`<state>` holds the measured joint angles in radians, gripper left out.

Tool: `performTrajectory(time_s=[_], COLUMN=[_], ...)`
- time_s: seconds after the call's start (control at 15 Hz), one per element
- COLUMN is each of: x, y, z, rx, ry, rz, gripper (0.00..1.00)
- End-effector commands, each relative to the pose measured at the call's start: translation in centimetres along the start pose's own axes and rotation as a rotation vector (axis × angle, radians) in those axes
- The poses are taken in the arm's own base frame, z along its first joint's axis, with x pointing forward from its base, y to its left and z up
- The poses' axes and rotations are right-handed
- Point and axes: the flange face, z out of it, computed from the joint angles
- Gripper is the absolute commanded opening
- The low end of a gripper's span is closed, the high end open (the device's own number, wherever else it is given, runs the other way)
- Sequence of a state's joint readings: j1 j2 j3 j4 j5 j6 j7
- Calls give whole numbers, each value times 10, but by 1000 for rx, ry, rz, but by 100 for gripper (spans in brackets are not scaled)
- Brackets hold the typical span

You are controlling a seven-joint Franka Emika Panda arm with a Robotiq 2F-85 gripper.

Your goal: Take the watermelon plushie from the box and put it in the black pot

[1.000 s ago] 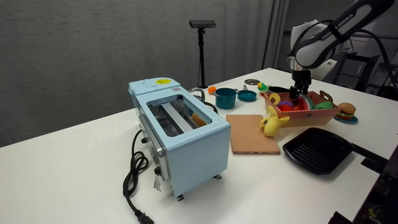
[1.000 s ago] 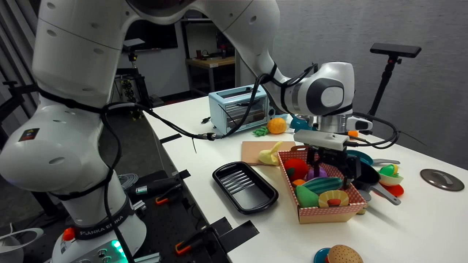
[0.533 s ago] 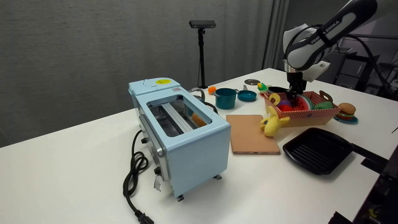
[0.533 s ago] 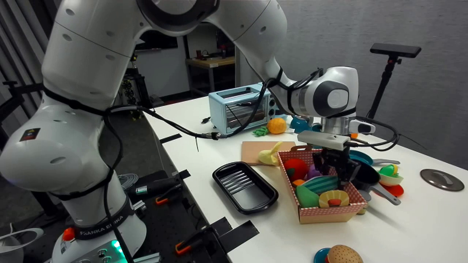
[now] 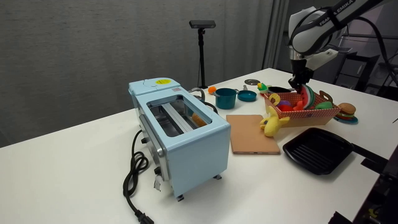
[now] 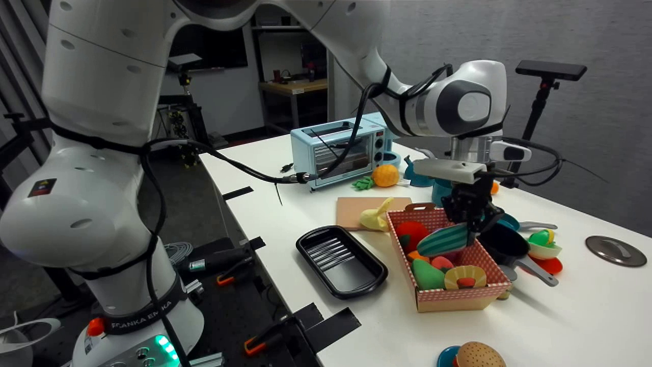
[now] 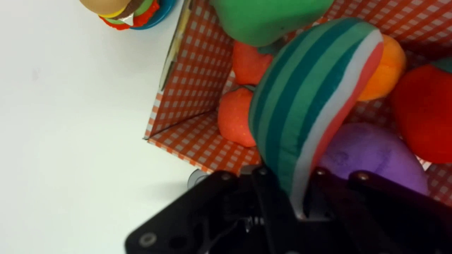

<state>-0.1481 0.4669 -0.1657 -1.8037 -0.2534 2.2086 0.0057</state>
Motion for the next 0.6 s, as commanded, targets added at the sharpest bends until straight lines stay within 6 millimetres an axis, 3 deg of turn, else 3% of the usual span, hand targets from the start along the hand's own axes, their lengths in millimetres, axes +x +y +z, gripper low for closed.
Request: performTrajectory(time_s=[0.0,0.53], x=[-24,-3], y=[12,50], z=[-35,-105], rx=[57,151], ry=[3,77], rz=[58,149], gripper=[3,3])
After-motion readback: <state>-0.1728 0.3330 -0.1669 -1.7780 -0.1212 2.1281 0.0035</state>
